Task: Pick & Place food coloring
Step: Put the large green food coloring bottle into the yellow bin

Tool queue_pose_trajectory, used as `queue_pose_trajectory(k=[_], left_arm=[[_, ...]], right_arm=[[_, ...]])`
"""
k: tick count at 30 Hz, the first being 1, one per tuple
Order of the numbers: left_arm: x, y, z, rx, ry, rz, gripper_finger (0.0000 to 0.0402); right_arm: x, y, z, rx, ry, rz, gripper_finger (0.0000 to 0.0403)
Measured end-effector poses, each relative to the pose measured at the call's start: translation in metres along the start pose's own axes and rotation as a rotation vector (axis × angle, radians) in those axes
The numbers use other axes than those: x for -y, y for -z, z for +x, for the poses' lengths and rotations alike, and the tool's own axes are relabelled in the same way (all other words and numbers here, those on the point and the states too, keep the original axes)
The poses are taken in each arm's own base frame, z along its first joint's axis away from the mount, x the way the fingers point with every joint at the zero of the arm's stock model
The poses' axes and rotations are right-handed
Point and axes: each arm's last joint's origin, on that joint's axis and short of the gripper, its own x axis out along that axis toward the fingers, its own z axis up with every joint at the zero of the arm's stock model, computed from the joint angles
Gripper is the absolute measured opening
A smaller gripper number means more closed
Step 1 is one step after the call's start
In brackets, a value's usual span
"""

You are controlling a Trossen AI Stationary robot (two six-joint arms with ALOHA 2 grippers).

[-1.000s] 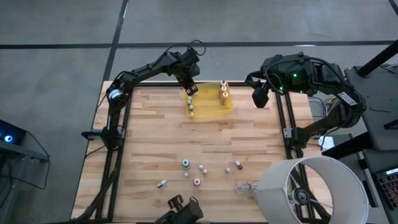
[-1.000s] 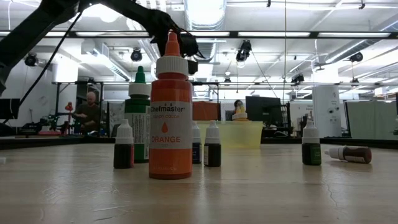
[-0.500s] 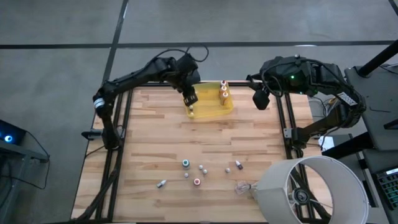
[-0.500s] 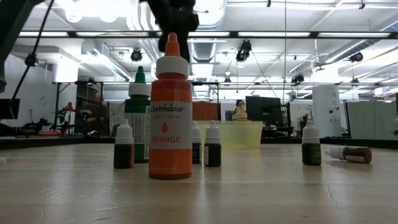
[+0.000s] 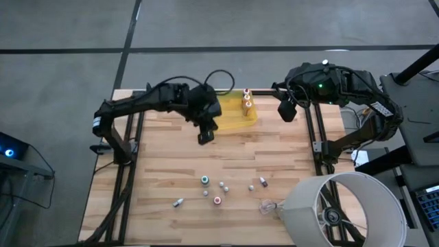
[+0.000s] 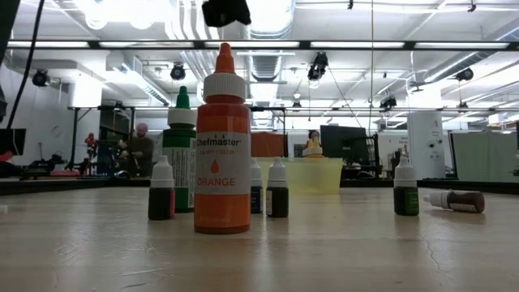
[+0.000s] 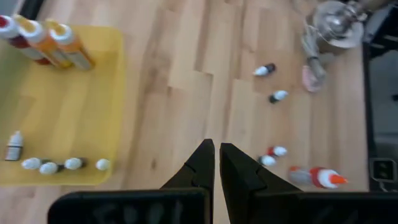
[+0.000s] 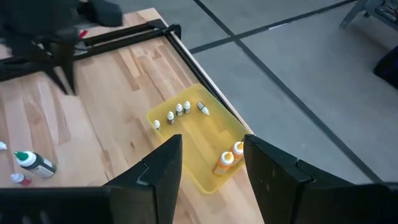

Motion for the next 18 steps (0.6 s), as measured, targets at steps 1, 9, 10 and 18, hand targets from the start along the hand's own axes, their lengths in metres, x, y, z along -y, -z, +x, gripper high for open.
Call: queue_pose_trajectory(k=[1, 9, 10, 18], left_arm=[[0.005, 0.001, 0.000, -0.002, 0.009, 0.006, 0.0000], [0.033, 0.005, 0.002, -0.016, 0.063, 0.036, 0.0000], [0.037, 0.006, 0.002, -0.021, 0.071, 0.044, 0.0000], [0.057, 0.020, 0.004, -0.137, 0.199, 0.093, 0.0000]], right_arm=[[0.000, 0.000, 0.000, -0.003, 0.001, -0.001, 0.0164], [-0.002, 0.004, 0.007, -0.031, 0.002, -0.004, 0.0164], [-0.002, 0.005, 0.008, -0.035, 0.002, -0.002, 0.0164], [-0.003, 0.005, 0.010, -0.040, 0.003, 0.008, 0.0164]])
